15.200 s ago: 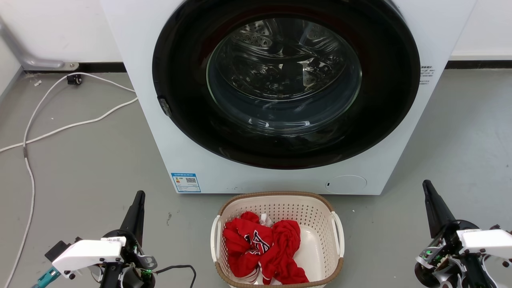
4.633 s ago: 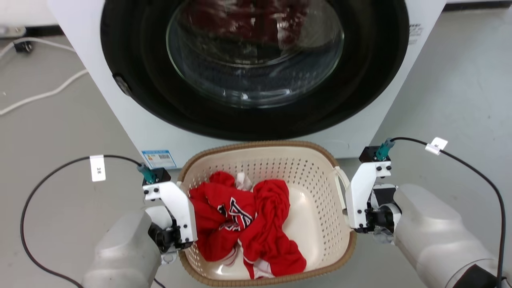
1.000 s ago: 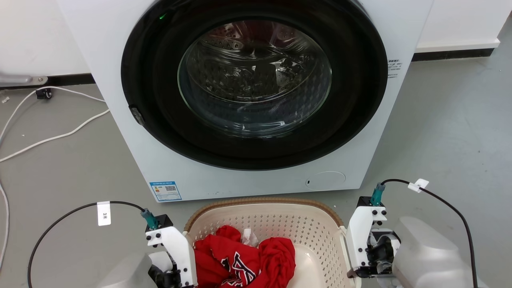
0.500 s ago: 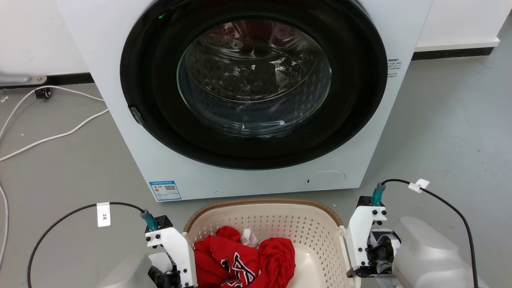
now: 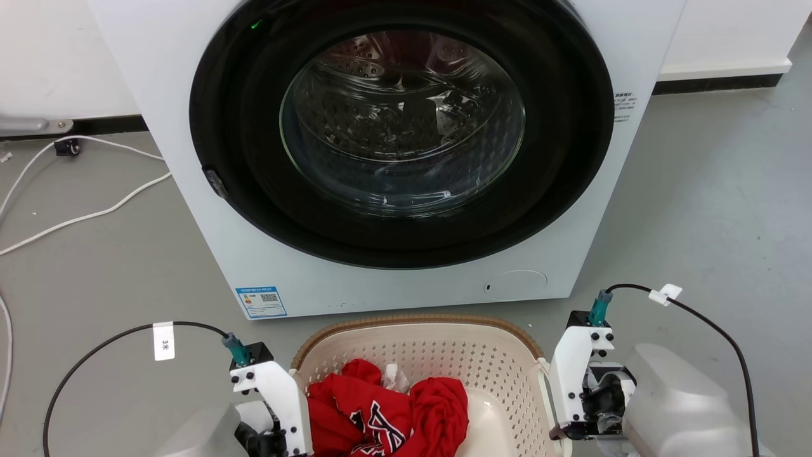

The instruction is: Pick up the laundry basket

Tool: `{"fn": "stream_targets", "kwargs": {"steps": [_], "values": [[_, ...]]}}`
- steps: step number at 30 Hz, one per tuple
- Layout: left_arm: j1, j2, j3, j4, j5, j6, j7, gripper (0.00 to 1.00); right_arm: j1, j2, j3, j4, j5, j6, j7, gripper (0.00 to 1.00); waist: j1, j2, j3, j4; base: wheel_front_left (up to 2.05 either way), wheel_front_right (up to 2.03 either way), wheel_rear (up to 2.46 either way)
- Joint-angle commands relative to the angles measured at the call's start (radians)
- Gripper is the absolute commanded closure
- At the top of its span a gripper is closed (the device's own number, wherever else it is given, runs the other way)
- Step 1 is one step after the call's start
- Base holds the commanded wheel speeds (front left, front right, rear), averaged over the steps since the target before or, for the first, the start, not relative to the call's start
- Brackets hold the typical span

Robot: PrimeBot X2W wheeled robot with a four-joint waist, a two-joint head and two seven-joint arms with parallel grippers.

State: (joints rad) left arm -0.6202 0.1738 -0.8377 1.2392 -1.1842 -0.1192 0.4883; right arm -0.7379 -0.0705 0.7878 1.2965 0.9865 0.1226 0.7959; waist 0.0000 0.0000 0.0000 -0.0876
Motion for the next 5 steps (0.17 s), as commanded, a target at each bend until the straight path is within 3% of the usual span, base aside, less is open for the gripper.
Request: {"fn": "stream_targets", "kwargs": {"steps": [1,5], "values": [[-0.028,-0.039,0.003,-0.023,-0.018,-0.021,-0.004,1.00,0.006,0.038,-0.004,-0.013,0.014,0.015,-0.002,1.00,0.0000,0.0000,0.000,0.000,0.00,0.00,0.00],[-0.031,-0.039,-0.001,-0.020,-0.020,-0.021,-0.005,1.00,0.001,0.038,-0.009,-0.013,0.012,0.015,0.000,1.00,0.0000,0.0000,0.002,0.000,0.00,0.00,0.00]]}}
